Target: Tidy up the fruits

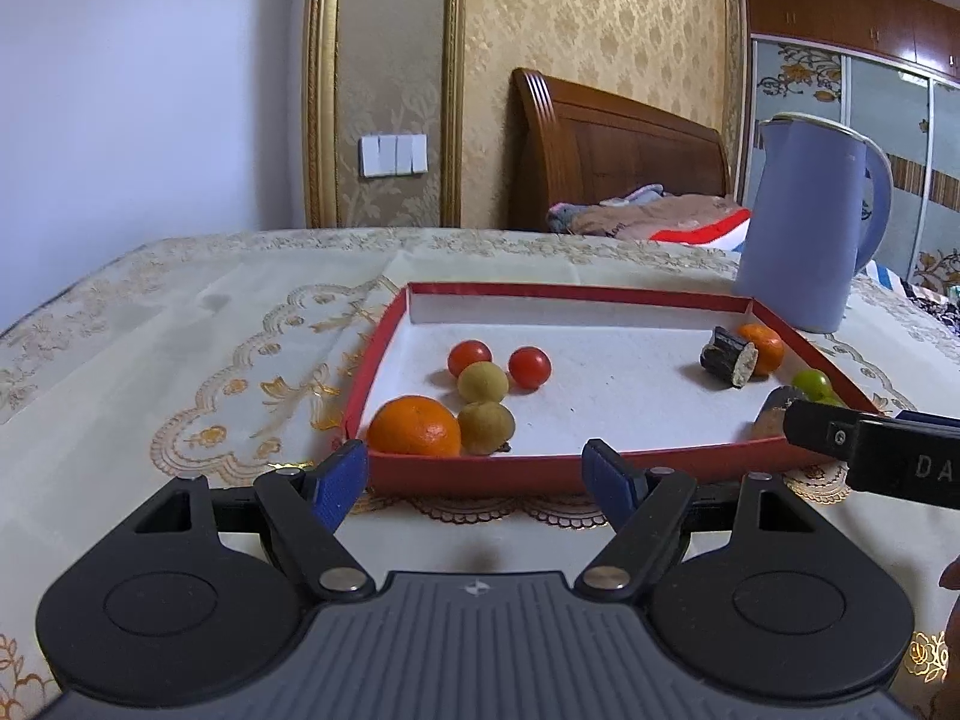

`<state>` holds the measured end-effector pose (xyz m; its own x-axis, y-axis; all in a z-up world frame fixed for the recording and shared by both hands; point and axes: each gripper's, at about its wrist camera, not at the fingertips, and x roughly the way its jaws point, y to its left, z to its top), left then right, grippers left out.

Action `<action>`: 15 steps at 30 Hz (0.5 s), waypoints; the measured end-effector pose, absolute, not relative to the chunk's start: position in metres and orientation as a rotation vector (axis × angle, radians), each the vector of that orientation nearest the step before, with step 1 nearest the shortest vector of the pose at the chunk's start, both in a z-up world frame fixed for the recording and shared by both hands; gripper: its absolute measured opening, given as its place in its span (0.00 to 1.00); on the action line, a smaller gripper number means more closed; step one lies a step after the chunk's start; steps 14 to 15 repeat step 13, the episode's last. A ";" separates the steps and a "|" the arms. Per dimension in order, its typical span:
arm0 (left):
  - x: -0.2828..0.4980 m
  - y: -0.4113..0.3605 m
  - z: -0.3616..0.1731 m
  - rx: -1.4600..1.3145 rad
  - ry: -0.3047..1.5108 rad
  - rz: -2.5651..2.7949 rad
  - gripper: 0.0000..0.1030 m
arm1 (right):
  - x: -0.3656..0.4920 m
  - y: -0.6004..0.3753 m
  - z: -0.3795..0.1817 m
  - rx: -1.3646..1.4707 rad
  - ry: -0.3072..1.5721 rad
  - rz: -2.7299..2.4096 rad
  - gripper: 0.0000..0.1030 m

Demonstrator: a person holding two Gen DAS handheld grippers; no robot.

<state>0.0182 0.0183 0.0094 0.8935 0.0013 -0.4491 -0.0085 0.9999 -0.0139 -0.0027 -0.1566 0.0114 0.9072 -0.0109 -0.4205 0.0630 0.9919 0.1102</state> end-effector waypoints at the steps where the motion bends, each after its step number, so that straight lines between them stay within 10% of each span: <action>1: 0.017 0.017 0.010 -0.007 0.456 0.010 0.76 | -0.003 -0.157 0.011 0.122 0.433 -0.037 1.00; 15: 0.018 0.018 0.009 -0.012 0.482 -0.005 0.76 | -0.003 -0.156 0.011 0.123 0.435 -0.035 1.00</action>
